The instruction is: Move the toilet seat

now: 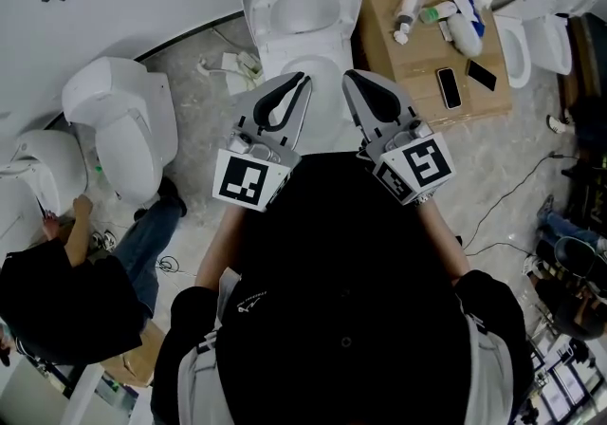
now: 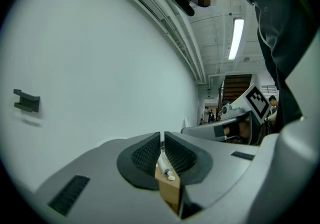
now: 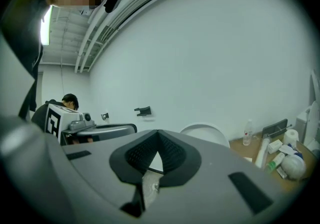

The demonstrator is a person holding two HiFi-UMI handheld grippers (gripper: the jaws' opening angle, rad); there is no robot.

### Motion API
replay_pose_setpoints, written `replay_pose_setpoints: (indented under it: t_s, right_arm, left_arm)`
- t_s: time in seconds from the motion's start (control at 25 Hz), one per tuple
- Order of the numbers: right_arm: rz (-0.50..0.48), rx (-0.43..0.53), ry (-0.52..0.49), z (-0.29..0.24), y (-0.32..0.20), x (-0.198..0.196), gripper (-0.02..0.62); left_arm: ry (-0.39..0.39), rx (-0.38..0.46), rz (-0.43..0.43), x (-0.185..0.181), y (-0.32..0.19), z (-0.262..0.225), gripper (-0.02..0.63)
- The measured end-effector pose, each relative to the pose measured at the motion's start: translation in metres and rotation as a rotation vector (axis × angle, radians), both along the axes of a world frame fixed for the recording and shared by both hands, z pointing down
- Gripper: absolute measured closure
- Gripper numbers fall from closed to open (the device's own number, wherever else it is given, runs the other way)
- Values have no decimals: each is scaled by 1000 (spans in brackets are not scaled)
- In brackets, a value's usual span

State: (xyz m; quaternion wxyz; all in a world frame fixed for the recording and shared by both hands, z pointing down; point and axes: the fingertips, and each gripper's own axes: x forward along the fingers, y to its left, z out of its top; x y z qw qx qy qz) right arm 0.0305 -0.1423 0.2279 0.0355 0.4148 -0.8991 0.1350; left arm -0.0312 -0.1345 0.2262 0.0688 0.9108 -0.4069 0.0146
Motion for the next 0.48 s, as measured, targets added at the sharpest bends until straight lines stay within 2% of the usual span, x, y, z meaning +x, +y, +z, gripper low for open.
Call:
replay_pose_setpoints:
  t_s: [0.48]
  right_arm:
    - [-7,39,35,-2,21,-19,581]
  left_arm:
    - [16,2,17,-12,20,5,574]
